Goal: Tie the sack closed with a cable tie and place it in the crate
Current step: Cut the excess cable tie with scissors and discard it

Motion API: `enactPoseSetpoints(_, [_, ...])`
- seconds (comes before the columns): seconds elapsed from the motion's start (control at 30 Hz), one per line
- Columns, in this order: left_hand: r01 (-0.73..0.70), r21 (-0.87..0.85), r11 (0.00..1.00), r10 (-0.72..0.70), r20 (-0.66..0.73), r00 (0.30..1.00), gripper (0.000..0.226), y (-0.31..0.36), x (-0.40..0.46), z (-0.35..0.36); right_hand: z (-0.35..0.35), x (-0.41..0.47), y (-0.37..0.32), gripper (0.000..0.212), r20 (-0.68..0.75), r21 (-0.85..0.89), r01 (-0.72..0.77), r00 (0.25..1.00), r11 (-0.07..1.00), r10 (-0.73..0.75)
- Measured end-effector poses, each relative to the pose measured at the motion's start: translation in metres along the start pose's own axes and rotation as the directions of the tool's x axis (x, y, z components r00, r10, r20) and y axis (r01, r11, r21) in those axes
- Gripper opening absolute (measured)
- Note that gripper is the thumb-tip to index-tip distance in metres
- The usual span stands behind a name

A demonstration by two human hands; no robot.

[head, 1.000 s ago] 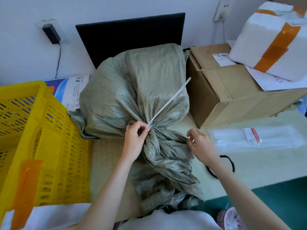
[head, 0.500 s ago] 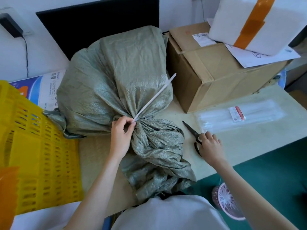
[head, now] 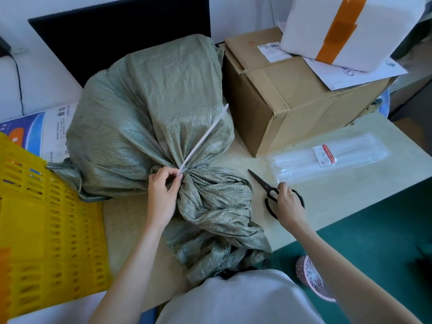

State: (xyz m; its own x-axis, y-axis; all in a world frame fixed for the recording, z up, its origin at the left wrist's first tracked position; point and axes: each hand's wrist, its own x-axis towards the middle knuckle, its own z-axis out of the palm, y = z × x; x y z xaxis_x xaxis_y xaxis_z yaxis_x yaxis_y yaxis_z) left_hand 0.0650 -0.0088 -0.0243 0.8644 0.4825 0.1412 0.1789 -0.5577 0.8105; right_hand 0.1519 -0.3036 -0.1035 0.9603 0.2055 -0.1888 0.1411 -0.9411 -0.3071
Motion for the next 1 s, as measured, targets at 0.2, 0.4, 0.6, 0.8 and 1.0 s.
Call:
enactPoseSetpoints(0.2, [-0.001,-0.009,1.000,0.000,-0.007,1.000,0.006,0.000,0.001,-0.005,-0.015,-0.003,-0.011,0.038,-0.077,0.214,0.043,0.997,0.976,-0.027])
enactPoseSetpoints(0.4, [0.017,-0.090,0.996,-0.028,-0.117,0.993,0.010,0.004,0.003,-0.009,-0.051,0.001,-0.047,0.031,-0.227,0.313,0.256,0.955,0.914,-0.190])
enactPoseSetpoints(0.6, [0.001,-0.223,0.975,-0.065,-0.280,0.958,0.010,0.020,0.001,-0.018,-0.072,-0.004,-0.092,0.032,-0.224,0.273,0.484,0.873,0.831,-0.434])
enactPoseSetpoints(0.8, [0.029,-0.336,0.941,-0.140,-0.310,0.941,0.011,0.026,-0.005,-0.034,-0.084,0.004,-0.116,0.039,-0.161,0.230,0.644,0.765,0.730,-0.624])
enactPoseSetpoints(1.0, [0.068,-0.423,0.904,-0.237,-0.360,0.902,0.011,0.027,-0.011,-0.054,-0.092,0.012,-0.134,0.039,-0.088,0.137,0.729,0.684,0.671,-0.724])
